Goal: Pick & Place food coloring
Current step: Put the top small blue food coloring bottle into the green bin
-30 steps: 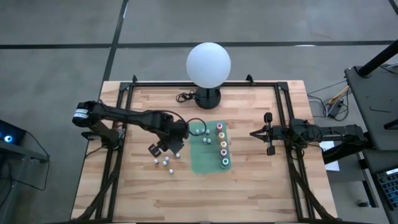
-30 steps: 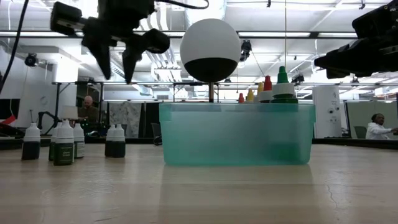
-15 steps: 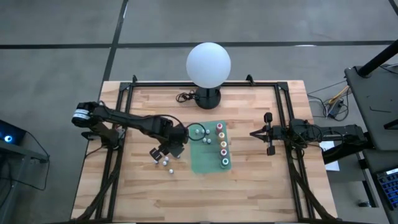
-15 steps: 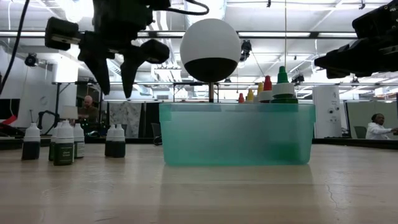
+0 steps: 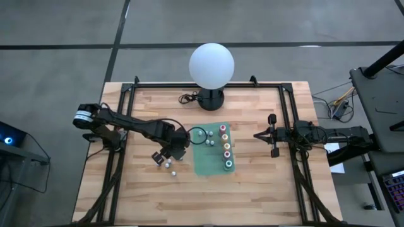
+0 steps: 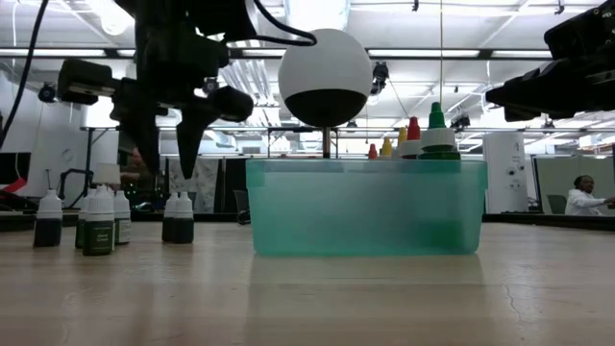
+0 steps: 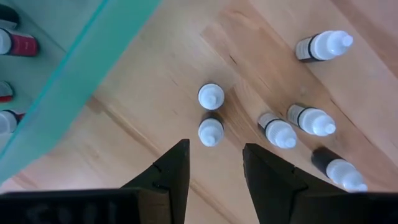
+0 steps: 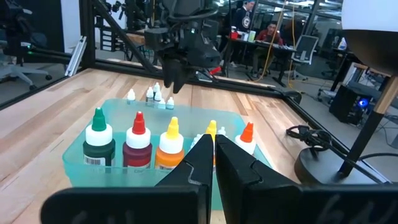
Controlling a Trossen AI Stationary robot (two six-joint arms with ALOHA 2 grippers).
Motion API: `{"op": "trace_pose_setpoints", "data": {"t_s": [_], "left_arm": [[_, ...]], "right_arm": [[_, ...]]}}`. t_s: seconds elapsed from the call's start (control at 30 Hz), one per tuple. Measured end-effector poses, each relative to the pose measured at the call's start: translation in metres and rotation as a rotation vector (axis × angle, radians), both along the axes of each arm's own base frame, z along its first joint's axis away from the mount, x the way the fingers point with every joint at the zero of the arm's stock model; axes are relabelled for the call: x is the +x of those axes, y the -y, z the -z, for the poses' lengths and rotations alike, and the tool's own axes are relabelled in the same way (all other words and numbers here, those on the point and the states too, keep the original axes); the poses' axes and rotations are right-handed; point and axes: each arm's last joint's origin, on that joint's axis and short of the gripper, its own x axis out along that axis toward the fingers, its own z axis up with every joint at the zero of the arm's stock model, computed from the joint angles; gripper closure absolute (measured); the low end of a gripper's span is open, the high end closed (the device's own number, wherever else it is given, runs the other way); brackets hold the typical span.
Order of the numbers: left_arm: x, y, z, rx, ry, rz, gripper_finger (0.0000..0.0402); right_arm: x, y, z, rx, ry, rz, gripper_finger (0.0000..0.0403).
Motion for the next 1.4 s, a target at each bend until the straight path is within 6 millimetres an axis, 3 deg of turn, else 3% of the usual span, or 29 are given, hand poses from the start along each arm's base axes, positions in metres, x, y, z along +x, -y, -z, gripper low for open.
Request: {"op": "trace_pose_setpoints", "data": {"t_s": [0.37,1.4], "left_arm": [[0.006,0.001,0.016,-0.001,-0.034,-0.012,0.028],[0.017,0.002,0.037,-0.011,-0.069,-0.042,0.028]], "right_arm": [[0.0,0.0,0.0,-0.001,0.0,0.001,0.0394],[0.0,0.0,0.0,0.0,0.001,0.0,0.0394]]}}
